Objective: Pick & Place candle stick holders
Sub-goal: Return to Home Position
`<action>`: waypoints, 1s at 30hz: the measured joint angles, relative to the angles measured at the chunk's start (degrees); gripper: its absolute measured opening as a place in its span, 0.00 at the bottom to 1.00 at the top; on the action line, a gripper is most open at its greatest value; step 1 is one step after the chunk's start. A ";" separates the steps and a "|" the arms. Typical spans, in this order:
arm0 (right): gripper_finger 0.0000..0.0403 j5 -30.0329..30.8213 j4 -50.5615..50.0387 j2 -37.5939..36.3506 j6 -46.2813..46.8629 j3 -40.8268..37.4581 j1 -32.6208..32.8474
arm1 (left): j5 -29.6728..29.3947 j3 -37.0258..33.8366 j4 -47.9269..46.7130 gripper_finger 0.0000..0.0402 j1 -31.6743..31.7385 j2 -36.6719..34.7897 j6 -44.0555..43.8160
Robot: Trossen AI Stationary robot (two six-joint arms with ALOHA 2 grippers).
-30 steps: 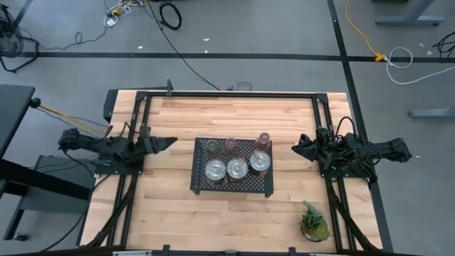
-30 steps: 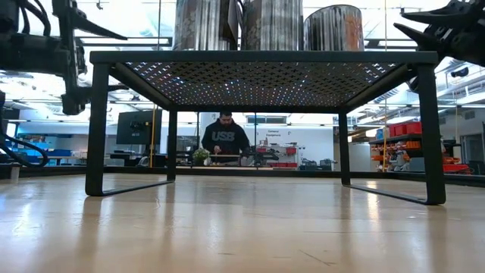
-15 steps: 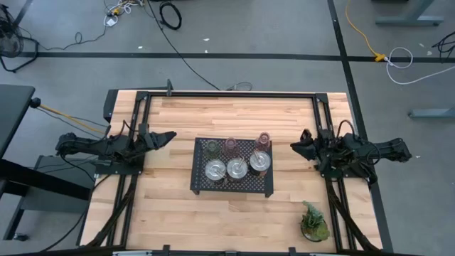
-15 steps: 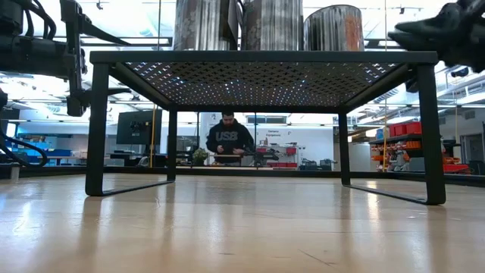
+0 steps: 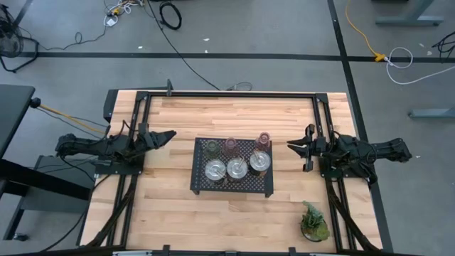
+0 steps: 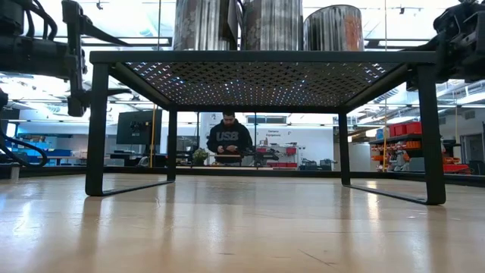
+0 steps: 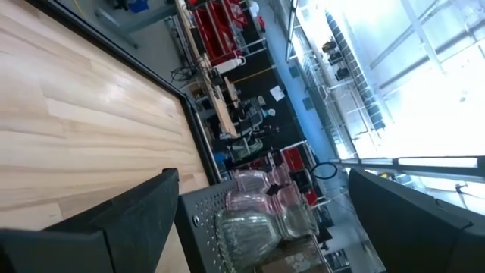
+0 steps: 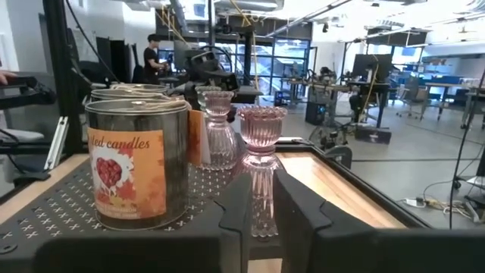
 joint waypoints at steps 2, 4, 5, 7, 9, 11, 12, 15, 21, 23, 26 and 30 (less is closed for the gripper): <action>0.15 0.00 -0.01 0.00 0.14 0.00 0.00 | 0.00 0.00 0.00 0.96 0.56 0.00 0.00; 0.15 0.00 0.04 0.00 0.07 0.00 0.00 | 0.00 0.00 -0.38 0.96 1.02 0.00 0.01; 0.15 0.02 0.02 0.00 -0.11 0.00 0.00 | 0.02 0.00 -0.60 0.96 1.20 0.01 -0.01; 0.15 0.04 0.03 0.00 -0.23 0.00 0.00 | -0.03 0.00 -0.75 0.96 1.34 0.00 0.02; 0.15 0.02 0.05 0.00 -0.19 0.00 0.00 | -0.02 0.00 -0.83 0.96 1.34 0.00 0.02; 0.15 0.02 0.06 0.00 -0.22 0.00 0.00 | -0.02 0.00 -0.88 0.96 1.32 0.02 0.00; 0.15 0.02 0.04 0.00 -0.21 0.00 0.00 | -0.02 0.00 -0.84 0.96 1.32 0.00 0.01; 0.15 0.02 0.06 0.00 -0.21 0.00 0.00 | -0.02 0.00 -0.83 0.96 1.32 0.00 0.00; 0.15 0.02 0.11 0.00 -0.23 0.00 0.00 | 10.91 -0.04 0.24 0.96 1.36 0.02 35.60; 0.15 0.02 0.16 0.00 -0.23 0.00 0.00 | 23.63 -0.07 -0.05 0.96 1.32 0.02 53.47; 0.15 0.00 0.17 0.00 -0.23 0.00 0.00 | 40.27 -0.04 -1.98 0.96 2.00 0.01 70.37; 0.15 0.01 0.15 0.00 -0.23 0.00 0.00 | 45.94 -0.04 -2.19 0.96 5.93 0.00 70.08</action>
